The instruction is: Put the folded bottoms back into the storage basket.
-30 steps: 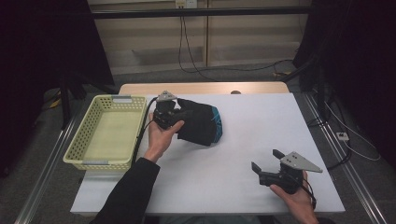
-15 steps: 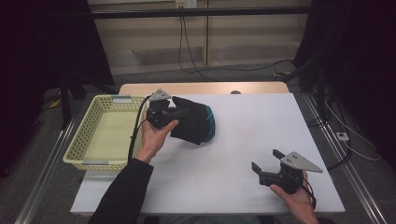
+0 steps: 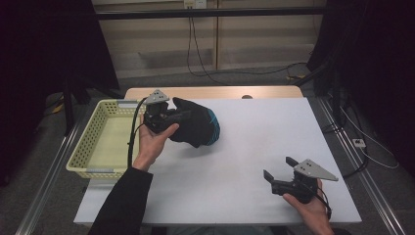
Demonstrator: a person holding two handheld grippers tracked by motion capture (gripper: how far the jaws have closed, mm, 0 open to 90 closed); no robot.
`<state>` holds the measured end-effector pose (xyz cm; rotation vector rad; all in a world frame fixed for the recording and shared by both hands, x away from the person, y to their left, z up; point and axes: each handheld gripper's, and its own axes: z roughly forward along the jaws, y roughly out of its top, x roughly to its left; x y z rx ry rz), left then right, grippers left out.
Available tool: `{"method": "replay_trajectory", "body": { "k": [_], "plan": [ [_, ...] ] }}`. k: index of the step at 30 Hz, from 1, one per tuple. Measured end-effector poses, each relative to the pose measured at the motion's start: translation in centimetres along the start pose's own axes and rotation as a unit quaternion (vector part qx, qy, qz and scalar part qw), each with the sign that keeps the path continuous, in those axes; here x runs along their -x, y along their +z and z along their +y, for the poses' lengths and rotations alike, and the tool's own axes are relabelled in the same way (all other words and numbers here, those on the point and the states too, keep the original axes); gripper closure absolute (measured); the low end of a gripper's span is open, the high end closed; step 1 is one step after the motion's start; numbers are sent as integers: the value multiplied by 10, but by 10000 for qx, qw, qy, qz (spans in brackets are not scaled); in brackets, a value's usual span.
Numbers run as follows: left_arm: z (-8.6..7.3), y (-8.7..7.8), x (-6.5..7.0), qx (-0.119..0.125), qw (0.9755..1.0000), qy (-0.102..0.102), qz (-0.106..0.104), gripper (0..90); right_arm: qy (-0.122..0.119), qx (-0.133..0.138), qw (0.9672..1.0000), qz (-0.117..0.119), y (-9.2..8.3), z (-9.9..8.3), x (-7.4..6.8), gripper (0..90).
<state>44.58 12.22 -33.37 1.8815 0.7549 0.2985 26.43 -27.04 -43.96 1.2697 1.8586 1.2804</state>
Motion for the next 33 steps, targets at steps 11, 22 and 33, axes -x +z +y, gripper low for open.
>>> {"method": "replay_trajectory", "body": {
  "k": [11, 22, 33],
  "plan": [
    [11, -20, 5, 106, 9998, 193, 35, 783, 4, 2, 10000, 0, 0, 0, 0, 77],
    [17, -46, 1, 340, 9992, 183, 44, 783, -3, 11, 10000, 1, 0, 0, 0, 77],
    [21, -71, -2, 522, 9984, 195, 94, 783, -4, 19, 10000, 2, 0, 0, 0, 77]
  ]
}}
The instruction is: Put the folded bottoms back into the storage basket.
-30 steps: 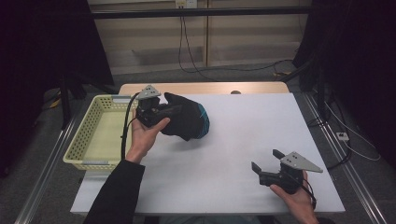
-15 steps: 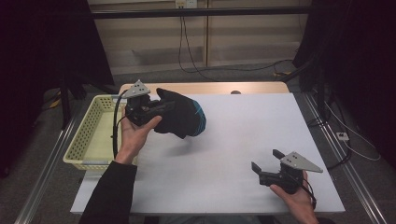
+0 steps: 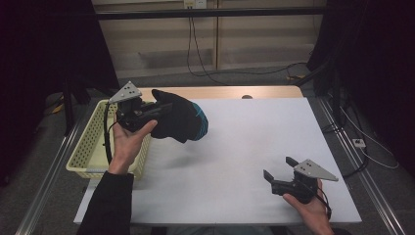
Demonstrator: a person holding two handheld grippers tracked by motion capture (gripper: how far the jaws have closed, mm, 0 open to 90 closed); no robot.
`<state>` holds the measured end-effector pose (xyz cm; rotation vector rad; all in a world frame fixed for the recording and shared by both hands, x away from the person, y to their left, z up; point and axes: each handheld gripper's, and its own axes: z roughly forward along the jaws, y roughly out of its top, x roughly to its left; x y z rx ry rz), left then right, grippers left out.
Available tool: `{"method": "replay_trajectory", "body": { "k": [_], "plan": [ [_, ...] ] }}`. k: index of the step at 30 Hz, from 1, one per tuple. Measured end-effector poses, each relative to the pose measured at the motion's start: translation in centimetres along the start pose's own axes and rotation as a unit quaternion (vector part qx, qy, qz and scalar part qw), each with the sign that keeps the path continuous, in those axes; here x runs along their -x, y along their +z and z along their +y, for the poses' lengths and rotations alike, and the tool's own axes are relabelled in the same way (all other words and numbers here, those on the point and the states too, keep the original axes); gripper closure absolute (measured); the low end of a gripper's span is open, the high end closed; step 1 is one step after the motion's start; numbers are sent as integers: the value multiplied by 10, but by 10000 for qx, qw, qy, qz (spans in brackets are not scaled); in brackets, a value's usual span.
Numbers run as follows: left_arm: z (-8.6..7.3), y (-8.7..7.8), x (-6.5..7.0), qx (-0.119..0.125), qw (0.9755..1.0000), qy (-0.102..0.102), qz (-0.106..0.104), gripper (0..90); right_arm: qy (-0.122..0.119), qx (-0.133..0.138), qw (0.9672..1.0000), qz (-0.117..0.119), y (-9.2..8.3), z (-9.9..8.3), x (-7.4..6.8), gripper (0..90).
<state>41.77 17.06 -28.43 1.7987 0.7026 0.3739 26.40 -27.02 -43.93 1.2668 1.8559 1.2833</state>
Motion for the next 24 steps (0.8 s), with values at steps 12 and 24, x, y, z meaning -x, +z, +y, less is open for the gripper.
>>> {"method": "replay_trajectory", "body": {
  "k": [12, 24],
  "plan": [
    [7, -19, -2, 189, 9998, -19, 116, 783, 2, 2, 10000, -1, 0, 0, 0, 76],
    [10, -34, -2, 286, 9993, 27, 229, 783, -6, 9, 10000, 14, -1, 0, 0, 76]
  ]
}}
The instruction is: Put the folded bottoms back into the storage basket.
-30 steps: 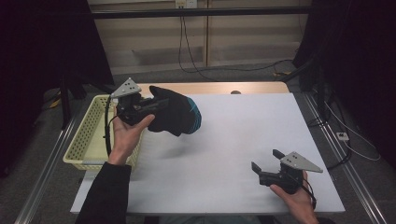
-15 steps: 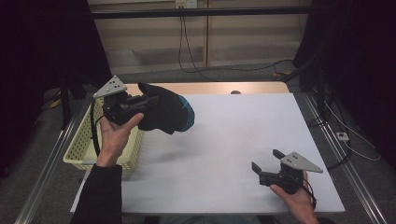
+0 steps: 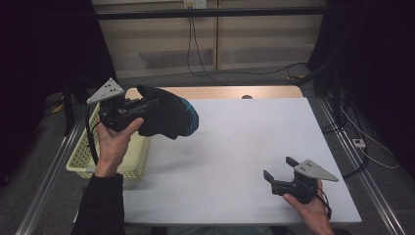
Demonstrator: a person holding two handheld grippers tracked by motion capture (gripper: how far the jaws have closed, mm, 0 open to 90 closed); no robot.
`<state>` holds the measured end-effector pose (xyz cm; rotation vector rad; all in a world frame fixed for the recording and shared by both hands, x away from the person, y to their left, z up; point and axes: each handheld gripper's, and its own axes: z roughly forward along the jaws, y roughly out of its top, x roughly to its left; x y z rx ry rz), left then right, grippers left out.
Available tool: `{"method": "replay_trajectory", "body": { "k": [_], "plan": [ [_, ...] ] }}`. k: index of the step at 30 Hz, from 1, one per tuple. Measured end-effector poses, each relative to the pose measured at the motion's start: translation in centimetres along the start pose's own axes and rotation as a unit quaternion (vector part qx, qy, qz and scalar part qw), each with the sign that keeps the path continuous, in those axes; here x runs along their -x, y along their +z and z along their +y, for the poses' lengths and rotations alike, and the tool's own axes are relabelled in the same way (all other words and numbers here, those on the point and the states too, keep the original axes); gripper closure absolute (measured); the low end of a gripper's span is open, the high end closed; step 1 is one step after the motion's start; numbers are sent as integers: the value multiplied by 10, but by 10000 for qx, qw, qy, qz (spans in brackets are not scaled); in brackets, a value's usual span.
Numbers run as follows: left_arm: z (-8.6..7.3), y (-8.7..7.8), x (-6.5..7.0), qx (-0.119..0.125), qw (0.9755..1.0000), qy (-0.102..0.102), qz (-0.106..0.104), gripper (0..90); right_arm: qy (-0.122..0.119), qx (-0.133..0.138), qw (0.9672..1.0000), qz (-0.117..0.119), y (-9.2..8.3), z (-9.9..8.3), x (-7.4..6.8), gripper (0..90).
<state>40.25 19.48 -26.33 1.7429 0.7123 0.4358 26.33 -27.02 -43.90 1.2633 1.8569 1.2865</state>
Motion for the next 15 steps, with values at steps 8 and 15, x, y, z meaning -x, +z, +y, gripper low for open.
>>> {"method": "replay_trajectory", "body": {
  "k": [8, 15],
  "plan": [
    [2, -10, -2, 52, 10000, -5, 55, 782, 6, 4, 10000, 7, 0, 0, 0, 76],
    [5, -21, -6, 129, 9999, 9, 112, 783, 15, -2, 10000, -8, 0, 0, 0, 76]
  ]
}}
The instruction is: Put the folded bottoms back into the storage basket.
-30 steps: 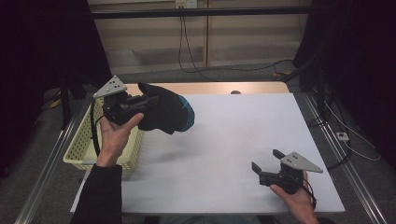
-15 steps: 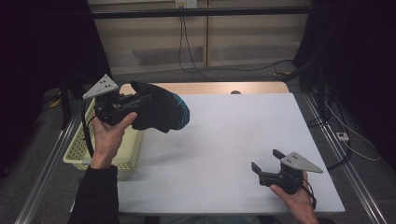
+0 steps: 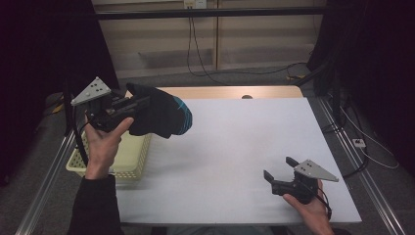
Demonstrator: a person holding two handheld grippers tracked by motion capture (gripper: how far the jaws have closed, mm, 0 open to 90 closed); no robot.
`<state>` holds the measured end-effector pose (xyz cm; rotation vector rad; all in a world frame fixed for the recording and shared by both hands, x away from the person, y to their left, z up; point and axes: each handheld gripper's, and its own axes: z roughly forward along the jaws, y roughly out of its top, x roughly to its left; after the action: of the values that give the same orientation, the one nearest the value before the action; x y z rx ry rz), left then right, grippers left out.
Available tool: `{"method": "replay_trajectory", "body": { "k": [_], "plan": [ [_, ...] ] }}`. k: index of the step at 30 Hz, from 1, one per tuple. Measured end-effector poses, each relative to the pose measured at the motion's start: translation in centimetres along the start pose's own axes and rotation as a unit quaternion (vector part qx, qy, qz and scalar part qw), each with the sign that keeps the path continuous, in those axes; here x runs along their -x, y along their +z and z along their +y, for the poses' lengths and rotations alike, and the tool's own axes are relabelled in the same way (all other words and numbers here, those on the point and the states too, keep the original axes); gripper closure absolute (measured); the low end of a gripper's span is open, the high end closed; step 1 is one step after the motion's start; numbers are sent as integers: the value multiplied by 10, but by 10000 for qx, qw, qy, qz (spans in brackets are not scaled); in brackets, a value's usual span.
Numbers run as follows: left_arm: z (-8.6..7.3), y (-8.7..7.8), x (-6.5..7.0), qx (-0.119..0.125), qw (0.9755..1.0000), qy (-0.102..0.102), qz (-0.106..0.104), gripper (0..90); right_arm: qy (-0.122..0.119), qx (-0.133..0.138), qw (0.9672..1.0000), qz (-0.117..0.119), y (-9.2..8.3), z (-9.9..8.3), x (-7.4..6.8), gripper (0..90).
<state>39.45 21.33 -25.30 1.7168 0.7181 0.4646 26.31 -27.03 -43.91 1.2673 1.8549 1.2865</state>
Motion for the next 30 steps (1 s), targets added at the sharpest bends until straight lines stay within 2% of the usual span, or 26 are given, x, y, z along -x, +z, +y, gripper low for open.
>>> {"method": "replay_trajectory", "body": {
  "k": [5, 8, 17, 30],
  "plan": [
    [2, -7, -3, 53, 10000, -40, 41, 783, -4, -6, 10000, -2, 0, 0, 0, 76],
    [3, -13, -2, 31, 9999, 30, 93, 783, 16, -9, 10000, -32, 1, 0, 1, 76],
    [4, -30, -9, 162, 9996, -42, 208, 783, 13, 7, 10000, -50, 1, 0, 1, 72],
    [2, -50, -15, 111, 9993, 11, 365, 783, 7, -2, 10000, -44, 1, 0, 1, 72]
  ]
}}
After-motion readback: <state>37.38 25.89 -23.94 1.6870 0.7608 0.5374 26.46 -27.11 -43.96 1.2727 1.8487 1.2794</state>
